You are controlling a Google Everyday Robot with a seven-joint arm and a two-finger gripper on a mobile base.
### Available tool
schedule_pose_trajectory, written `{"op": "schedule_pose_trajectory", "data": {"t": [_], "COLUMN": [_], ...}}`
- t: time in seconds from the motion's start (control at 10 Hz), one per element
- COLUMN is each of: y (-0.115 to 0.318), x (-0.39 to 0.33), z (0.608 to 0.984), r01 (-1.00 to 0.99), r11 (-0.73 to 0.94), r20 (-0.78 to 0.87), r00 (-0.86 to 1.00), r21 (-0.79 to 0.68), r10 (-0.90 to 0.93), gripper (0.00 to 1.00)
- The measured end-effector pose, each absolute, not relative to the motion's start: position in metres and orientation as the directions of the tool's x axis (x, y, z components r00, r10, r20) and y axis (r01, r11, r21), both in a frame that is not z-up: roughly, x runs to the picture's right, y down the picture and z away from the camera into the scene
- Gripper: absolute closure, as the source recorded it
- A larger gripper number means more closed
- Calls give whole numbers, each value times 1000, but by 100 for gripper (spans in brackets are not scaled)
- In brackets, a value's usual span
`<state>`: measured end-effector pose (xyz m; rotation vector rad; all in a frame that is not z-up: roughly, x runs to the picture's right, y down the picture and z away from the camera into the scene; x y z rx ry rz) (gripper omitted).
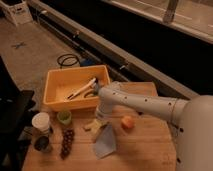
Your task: Place banana in table surface
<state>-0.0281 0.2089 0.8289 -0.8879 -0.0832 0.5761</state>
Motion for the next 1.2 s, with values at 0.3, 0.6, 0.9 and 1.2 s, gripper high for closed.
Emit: {"op": "schedule_pose_trajectory", "data": {"t": [0.3, 0.6, 0.9, 1.2], "y": [213, 211, 212, 215], "x": [-28, -23, -21, -24], "z": [832, 831, 831, 839], "r01": [-468, -468, -470, -535], "r11": [468, 471, 467, 444], "r20": [-184, -188, -193, -228], "r00": [827, 829, 829, 785], "r21": [-750, -748, -749, -719], "r10": [531, 527, 526, 576], "gripper": [26, 55, 86, 100]}}
